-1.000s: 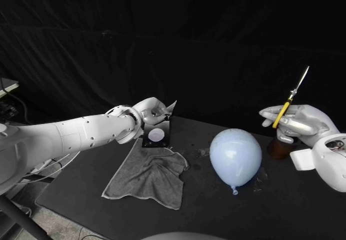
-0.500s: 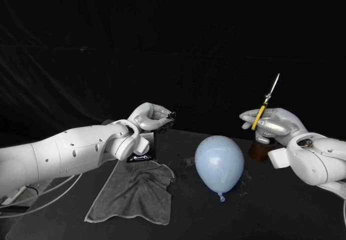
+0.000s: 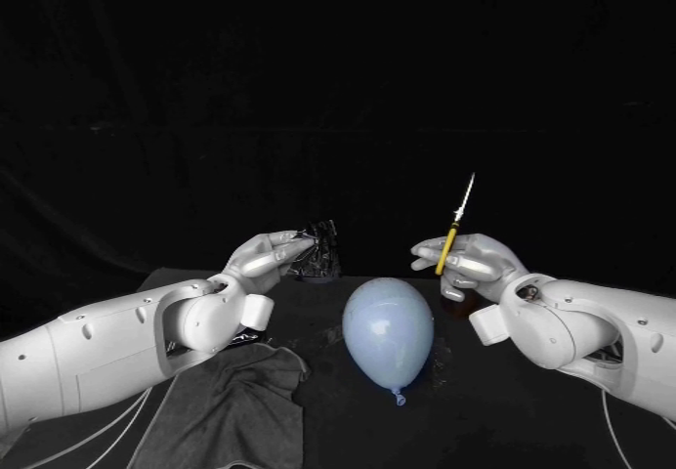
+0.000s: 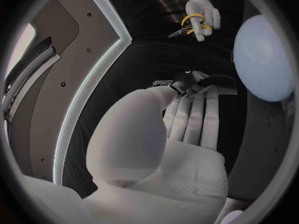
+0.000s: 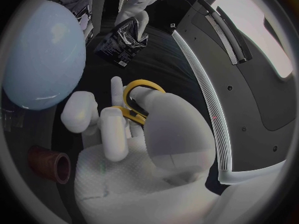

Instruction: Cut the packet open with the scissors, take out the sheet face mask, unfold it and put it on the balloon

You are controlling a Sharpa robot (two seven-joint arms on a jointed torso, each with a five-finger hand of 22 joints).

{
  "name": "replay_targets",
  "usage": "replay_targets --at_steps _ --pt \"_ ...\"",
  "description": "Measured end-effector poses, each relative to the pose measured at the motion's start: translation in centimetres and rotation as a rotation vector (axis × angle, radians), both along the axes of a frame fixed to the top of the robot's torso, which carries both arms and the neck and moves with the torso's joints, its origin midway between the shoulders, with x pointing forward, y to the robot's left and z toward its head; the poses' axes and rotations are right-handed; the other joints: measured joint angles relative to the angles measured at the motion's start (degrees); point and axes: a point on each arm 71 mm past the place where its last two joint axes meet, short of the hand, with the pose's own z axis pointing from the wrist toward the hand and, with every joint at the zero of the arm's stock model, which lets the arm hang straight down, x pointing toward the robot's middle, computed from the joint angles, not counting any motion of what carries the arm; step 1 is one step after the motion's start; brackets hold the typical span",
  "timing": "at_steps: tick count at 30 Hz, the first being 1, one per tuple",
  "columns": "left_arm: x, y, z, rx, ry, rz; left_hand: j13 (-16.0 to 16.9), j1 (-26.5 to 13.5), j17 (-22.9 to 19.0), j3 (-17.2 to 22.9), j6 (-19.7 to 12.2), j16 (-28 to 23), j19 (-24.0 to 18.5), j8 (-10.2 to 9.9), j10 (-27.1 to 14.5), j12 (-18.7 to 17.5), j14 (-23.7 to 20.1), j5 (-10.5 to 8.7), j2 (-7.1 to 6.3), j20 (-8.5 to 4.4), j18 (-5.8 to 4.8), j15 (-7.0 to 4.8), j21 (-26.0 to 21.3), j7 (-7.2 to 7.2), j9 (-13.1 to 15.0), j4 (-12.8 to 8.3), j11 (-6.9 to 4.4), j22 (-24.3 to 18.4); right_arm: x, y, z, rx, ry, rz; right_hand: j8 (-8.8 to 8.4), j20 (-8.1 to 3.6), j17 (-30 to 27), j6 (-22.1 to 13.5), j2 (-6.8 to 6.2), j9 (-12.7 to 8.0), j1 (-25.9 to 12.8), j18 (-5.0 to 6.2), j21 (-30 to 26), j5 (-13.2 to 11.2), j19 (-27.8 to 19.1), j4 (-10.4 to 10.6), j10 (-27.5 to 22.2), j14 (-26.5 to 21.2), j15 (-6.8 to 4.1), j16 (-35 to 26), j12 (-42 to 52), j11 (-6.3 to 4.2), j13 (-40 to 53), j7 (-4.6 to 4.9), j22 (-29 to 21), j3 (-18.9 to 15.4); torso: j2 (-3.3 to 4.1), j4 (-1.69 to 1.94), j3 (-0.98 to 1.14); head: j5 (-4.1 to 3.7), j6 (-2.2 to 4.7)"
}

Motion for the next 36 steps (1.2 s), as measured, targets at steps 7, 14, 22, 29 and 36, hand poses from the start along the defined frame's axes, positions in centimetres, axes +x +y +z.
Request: replay_targets --at_steps 7,14,22,29,36 --pt "-0.9 -1.4 0.2 -0.107 0.024 -0.111 0.0 -0.3 0.0 0.3 -0.3 0.0 0.2 0.0 -0.3 0.0 0.2 -0.10 0.32 -0.21 -0.02 0.20 0.0 0.10 0.0 -0.6 0.08 0.0 -0.3 0.2 -0.4 0.033 0.022 0.014 -0.75 0.65 0.0 -0.5 0.10 0.0 0.1 0.42 -1.0 0.0 -0.2 0.0 0.5 0.0 0.41 0.0 -3.2 0.11 -2.6 0.51 -0.3 0.0 -0.01 0.01 0.04 -3.33 0.79" --pt "-2.0 -3.0 0.3 -0.200 0.034 -0.226 0.0 -0.1 -0.1 0.5 -0.8 -0.2 0.2 0.0 -0.6 0.0 0.2 -0.02 0.76 -0.21 -0.03 0.21 0.0 0.41 0.0 -1.2 0.19 -0.2 -0.8 0.9 -0.6 0.065 0.041 0.045 -1.03 0.85 -0.2 -0.6 0.22 -0.2 0.2 0.86 -1.6 0.0 -0.4 0.0 0.6 0.0 0.81 0.0 -4.2 0.19 -4.2 0.80 -0.7 0.0 -0.04 -0.04 0.10 -5.29 1.33" --pt "-3.0 -4.4 0.9 -0.262 0.027 -0.333 0.0 -0.3 -0.2 0.6 -0.9 -0.4 0.2 -0.1 -0.8 0.0 0.2 -0.01 1.10 -0.21 -0.06 0.21 0.0 0.38 0.0 -1.7 0.39 -0.3 -1.2 1.6 -0.8 0.089 0.057 0.066 -1.90 1.36 -0.4 -0.9 -1.03 -0.7 0.4 0.86 -2.2 0.0 -0.7 0.0 0.0 0.0 1.24 0.0 -4.2 -0.44 -6.5 1.36 -1.0 0.0 -0.03 0.00 0.08 -6.95 1.55" --pt "-3.3 -4.9 1.4 -0.282 0.016 -0.381 0.0 -0.3 -0.2 0.7 -1.1 -0.4 0.2 -0.1 -0.9 0.0 0.2 -0.02 1.17 -0.21 -0.07 0.22 0.0 0.47 0.0 -1.8 0.28 -0.4 -1.3 1.8 -0.9 0.102 0.066 0.068 -3.65 1.90 -0.5 -2.1 -5.97 -1.7 -1.2 0.86 -3.4 0.0 -1.1 0.1 -1.2 0.0 2.05 0.0 -4.2 -0.51 -8.6 2.53 -1.6 -2.6 -0.01 0.03 0.02 -7.43 1.58" --pt "-3.2 -5.1 1.5 -0.280 0.010 -0.396 0.0 -0.3 -0.2 0.6 -1.2 -0.4 0.2 -0.1 -1.0 0.0 0.2 -0.02 1.23 -0.21 -0.08 0.22 0.0 0.40 0.1 -2.0 0.20 -0.4 -1.6 1.9 -1.1 0.118 0.076 0.076 -5.50 2.73 -0.7 -3.2 -9.42 -3.2 -4.4 0.84 -4.3 0.0 -1.4 2.5 -4.2 -0.1 2.96 0.0 -4.2 0.61 -10.8 3.59 -2.3 -7.1 0.03 0.01 -0.01 -7.49 1.61"
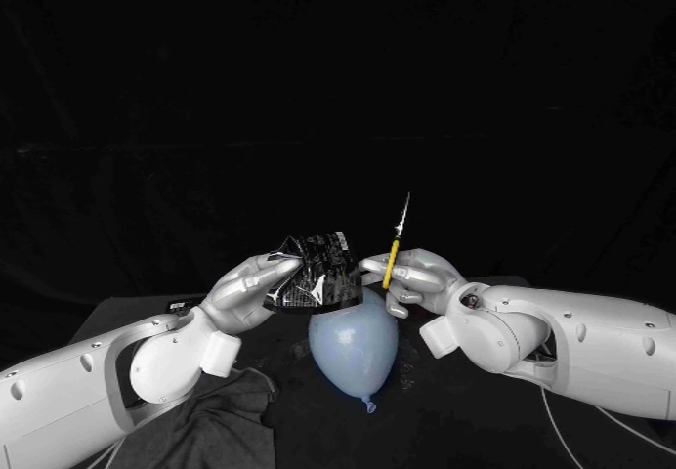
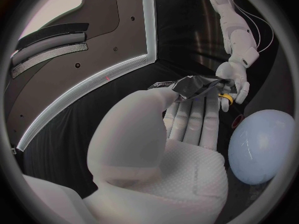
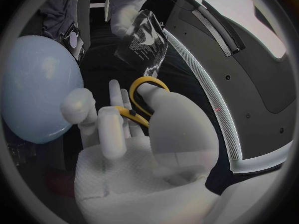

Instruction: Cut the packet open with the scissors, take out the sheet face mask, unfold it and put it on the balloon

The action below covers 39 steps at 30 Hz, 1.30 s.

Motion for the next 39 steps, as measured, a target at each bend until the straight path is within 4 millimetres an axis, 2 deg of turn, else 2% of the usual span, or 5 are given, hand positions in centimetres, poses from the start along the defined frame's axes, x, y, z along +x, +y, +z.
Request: replay_targets --at_steps 4,11,23,32,39 --pt "0.2 0.3 -0.1 0.007 -0.002 0.007 0.0 0.0 -0.1 0.0 0.0 0.0 0.0 0.2 0.0 0.0 0.0 0.00 0.00 0.00 -0.01 0.00 0.0 -0.01 0.0 0.0 0.00 0.0 -0.2 0.2 0.0 0.015 0.004 0.013 -0.58 0.17 0.3 0.0 -0.59 -0.6 -0.6 0.00 0.0 0.0 0.2 1.3 -0.6 0.2 0.20 0.0 0.0 0.13 -1.0 0.02 0.0 -2.6 0.02 0.01 0.00 -0.01 0.00" --pt "0.9 1.2 -0.4 0.024 -0.004 0.035 0.0 0.0 -0.1 0.2 -0.1 0.0 0.0 0.2 0.0 0.0 0.0 0.00 0.00 0.00 -0.03 0.00 0.0 -0.09 0.0 -0.2 0.01 0.0 -0.5 0.1 0.1 0.045 0.011 0.023 -1.02 0.68 1.2 0.0 -0.59 -1.2 -0.6 -0.02 0.2 0.0 0.7 3.1 -1.0 0.2 0.20 0.5 0.0 0.22 -1.8 0.03 0.5 -5.1 0.00 0.00 0.01 -0.09 -0.09" --pt "1.7 2.4 -0.7 0.047 -0.003 0.068 0.0 -0.3 -0.1 0.1 -0.2 -0.2 0.3 0.2 -0.1 0.0 0.0 -0.21 0.28 -0.15 -0.05 0.00 0.0 -0.18 0.3 -0.3 0.10 0.0 -0.6 0.9 0.1 0.074 0.016 0.047 -1.57 0.68 1.5 0.0 -0.18 -1.6 -0.2 -0.05 0.3 0.0 0.7 3.6 -1.2 0.0 0.40 0.5 0.0 0.43 -2.0 0.02 0.7 -6.7 -0.03 0.03 0.00 0.02 0.35" --pt "1.4 2.2 -0.2 0.045 -0.011 0.051 0.0 -0.3 -0.1 0.2 -0.2 -0.2 0.4 0.2 -0.1 0.0 0.0 0.00 0.29 0.01 -0.43 -0.02 0.0 -0.19 0.3 -0.5 0.10 -0.1 -0.2 0.7 -0.1 0.066 0.017 0.035 -1.90 0.68 1.2 0.1 0.30 -1.9 1.0 -0.07 0.3 0.0 0.7 3.4 -1.6 0.0 0.40 0.5 0.0 0.42 -2.0 0.18 0.5 -7.4 -0.01 -0.01 -0.10 0.06 0.24" --pt "1.7 2.8 0.9 0.049 -0.039 0.060 0.0 -0.3 -0.1 0.3 -0.4 -0.2 0.4 0.5 -0.1 0.0 0.2 0.00 0.28 0.01 -0.46 -0.19 0.0 -0.36 0.3 -0.7 0.10 -0.1 -0.1 0.5 -0.5 0.056 0.020 0.021 -1.90 0.68 1.1 0.2 0.32 -2.0 1.7 -0.10 0.3 0.0 0.7 3.4 -1.6 0.0 0.40 0.5 0.0 0.42 -2.0 0.23 0.4 -7.6 0.00 0.03 -0.07 0.08 -0.01"
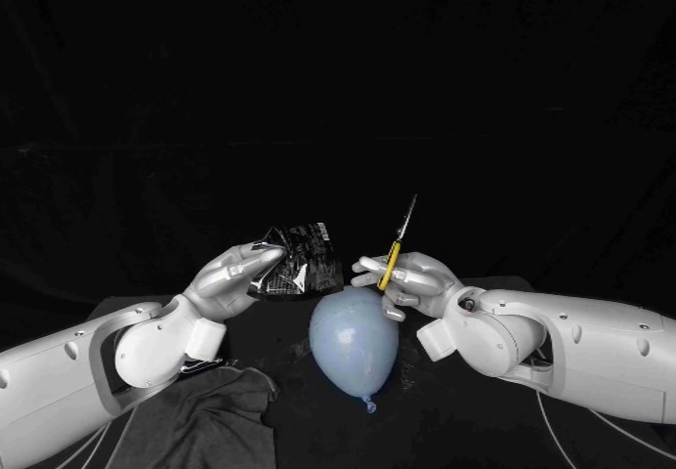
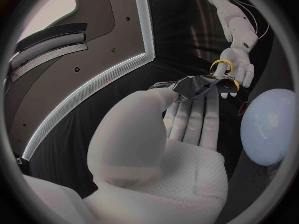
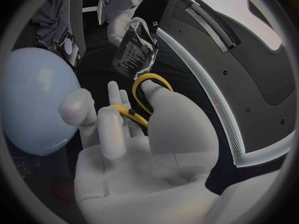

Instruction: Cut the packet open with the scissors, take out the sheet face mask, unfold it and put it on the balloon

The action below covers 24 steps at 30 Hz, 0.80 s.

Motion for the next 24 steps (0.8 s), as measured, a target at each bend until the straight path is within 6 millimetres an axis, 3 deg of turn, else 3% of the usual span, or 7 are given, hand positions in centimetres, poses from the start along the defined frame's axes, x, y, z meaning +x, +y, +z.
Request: replay_targets --at_steps 3,7,24 --pt "0.0 0.2 0.1 0.004 -0.005 0.002 0.0 0.0 0.0 -0.1 0.1 0.0 0.0 0.0 0.0 0.0 0.2 0.00 0.00 0.00 0.00 0.19 0.0 0.10 0.0 -0.1 0.00 0.0 0.0 0.0 -0.1 -0.003 -0.001 -0.004 0.00 0.00 0.0 0.0 0.00 0.0 0.0 -0.18 0.0 0.0 0.0 0.0 0.0 0.0 0.00 0.0 0.0 0.00 0.0 0.00 0.0 0.0 0.00 -0.01 0.02 0.01 -0.01" --pt "0.1 0.1 0.2 0.007 -0.009 -0.001 0.0 0.0 0.0 -0.1 0.2 0.0 0.2 0.0 0.0 0.0 0.2 0.00 -0.01 -0.21 -0.02 0.19 0.0 0.20 0.0 -0.1 0.00 0.0 0.0 0.0 -0.1 -0.007 -0.003 -0.005 0.00 0.00 0.0 0.0 0.00 0.0 0.0 0.56 0.0 0.0 0.0 -0.1 0.0 0.0 0.00 0.0 0.0 0.00 0.0 -0.01 0.0 -0.1 0.00 -0.03 0.04 -0.02 -0.01" --pt "-0.3 -0.8 0.3 0.010 -0.007 -0.051 0.0 -0.5 0.0 -0.3 0.2 0.0 0.2 0.0 0.0 0.0 0.2 0.00 -0.09 -0.21 -0.05 0.19 0.0 0.20 0.0 -0.3 0.00 -0.1 -0.4 1.1 0.0 -0.005 -0.013 0.021 0.00 0.00 0.2 0.0 0.24 -0.1 0.7 0.57 -0.3 0.0 0.0 -0.1 -0.2 0.2 0.15 0.2 0.0 0.21 0.0 -0.03 -0.1 -0.3 0.02 -0.04 0.10 -0.15 -0.08"
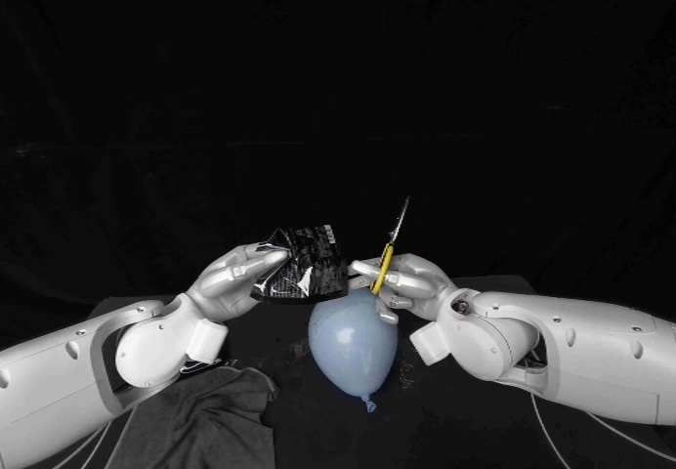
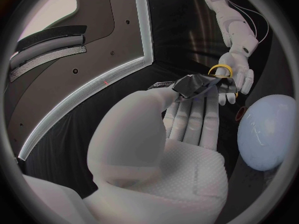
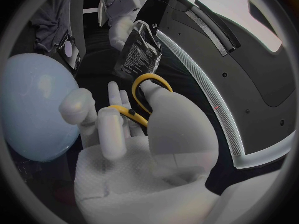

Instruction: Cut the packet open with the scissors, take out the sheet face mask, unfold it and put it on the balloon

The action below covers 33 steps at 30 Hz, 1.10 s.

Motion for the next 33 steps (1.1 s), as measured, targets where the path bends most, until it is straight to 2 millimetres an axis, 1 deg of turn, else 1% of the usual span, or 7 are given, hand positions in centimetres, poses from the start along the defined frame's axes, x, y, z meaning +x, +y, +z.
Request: replay_targets --at_steps 7,13,17,21,25,29,33 --pt "-0.2 -0.4 0.0 0.003 -0.002 -0.021 0.0 0.0 0.0 0.0 0.0 0.0 0.0 -0.1 0.0 0.0 0.0 0.00 -0.03 0.00 -0.02 0.00 0.0 -0.01 0.0 0.0 0.00 0.0 -0.2 0.6 0.1 0.004 -0.001 0.014 -0.23 0.00 0.1 0.0 0.61 -0.1 0.6 -0.02 -0.3 0.0 0.0 -0.1 0.0 0.0 0.00 0.0 0.0 0.00 0.0 -0.01 -0.2 -0.2 -0.01 0.02 -0.03 0.15 -0.19" --pt "-0.2 -0.5 0.0 0.006 -0.001 -0.031 0.0 0.0 0.0 0.0 0.0 0.0 0.0 0.1 0.0 0.0 0.0 -0.11 0.01 0.00 -0.30 0.00 0.0 -0.01 0.0 0.0 0.00 0.0 -0.5 1.1 0.2 0.010 -0.001 0.028 -0.23 0.00 0.1 0.0 0.60 -0.2 0.6 -0.03 -0.4 0.0 0.0 -0.1 0.0 0.0 -0.02 0.0 0.0 0.00 0.0 -0.02 -0.2 -0.2 -0.03 0.00 -0.06 0.25 -0.36" --pt "-0.2 -0.6 0.0 0.008 0.000 -0.038 0.0 0.1 0.0 0.0 0.0 0.0 0.0 0.1 0.0 0.0 0.0 -0.12 0.05 0.00 0.25 0.00 0.0 -0.01 0.0 0.0 0.00 0.0 -0.6 1.3 0.2 0.013 0.000 0.035 -0.22 0.00 0.1 0.1 1.23 -0.3 1.2 -0.04 -0.4 0.0 0.0 0.0 0.0 0.0 -0.02 0.0 0.0 0.00 0.0 0.10 -0.3 -0.3 -0.05 0.02 -0.06 0.25 -0.41" --pt "-0.2 -0.6 -0.1 0.011 0.001 -0.039 0.0 0.1 0.0 0.0 0.0 0.0 0.0 0.1 0.0 0.0 0.0 -0.21 0.10 0.00 0.29 0.00 0.0 -0.02 0.0 0.0 0.00 0.0 -0.8 1.5 0.3 0.017 0.001 0.043 -0.23 0.00 0.2 0.4 1.67 -0.4 1.7 -0.05 -0.4 0.0 0.0 0.1 0.0 0.0 -0.03 0.2 0.0 0.01 0.0 0.23 -0.1 -0.4 -0.05 0.02 -0.07 0.18 -0.47" --pt "-0.1 -0.6 -0.1 0.015 0.002 -0.038 0.0 0.2 0.0 0.0 -0.1 0.0 0.0 0.1 0.0 0.0 0.0 0.01 0.16 0.00 0.29 0.01 0.0 -0.10 0.0 0.0 0.00 0.0 -0.9 1.7 0.3 0.021 0.003 0.047 -0.22 0.00 0.6 1.1 2.60 -0.6 2.6 -0.06 -0.3 0.0 0.0 0.1 0.9 0.0 -0.03 0.3 0.2 -0.58 0.0 -0.06 0.3 -0.4 -0.05 -0.01 -0.06 0.09 -0.49" --pt "0.0 -0.7 -0.2 0.017 0.003 -0.038 0.0 0.0 0.0 0.0 -0.1 0.0 0.0 0.1 0.0 0.0 0.0 0.01 0.32 0.00 0.28 0.01 0.0 -0.11 0.0 0.0 0.00 0.0 -1.0 1.9 0.3 0.027 0.007 0.056 0.02 -0.24 1.0 2.8 4.27 -0.6 4.3 -0.11 1.1 0.0 0.7 -0.5 3.3 -0.1 -0.12 0.6 1.0 -1.31 0.2 -0.95 1.2 0.4 -0.05 0.00 -0.06 0.01 -0.47" --pt "0.1 -0.7 -0.3 0.019 0.004 -0.037 0.0 -0.2 -0.1 0.0 -0.3 -0.2 0.7 0.1 0.0 0.0 0.0 0.00 0.55 -0.06 0.27 0.00 0.0 -0.12 0.0 0.0 0.00 0.0 -1.2 2.1 0.3 0.039 0.019 0.066 0.94 -0.86 1.4 4.7 5.32 -0.6 6.5 -0.26 2.1 0.0 1.3 -1.6 6.0 0.0 -1.20 0.7 1.6 -2.35 0.3 -2.16 1.9 2.9 -0.05 0.03 -0.06 0.01 -0.33"
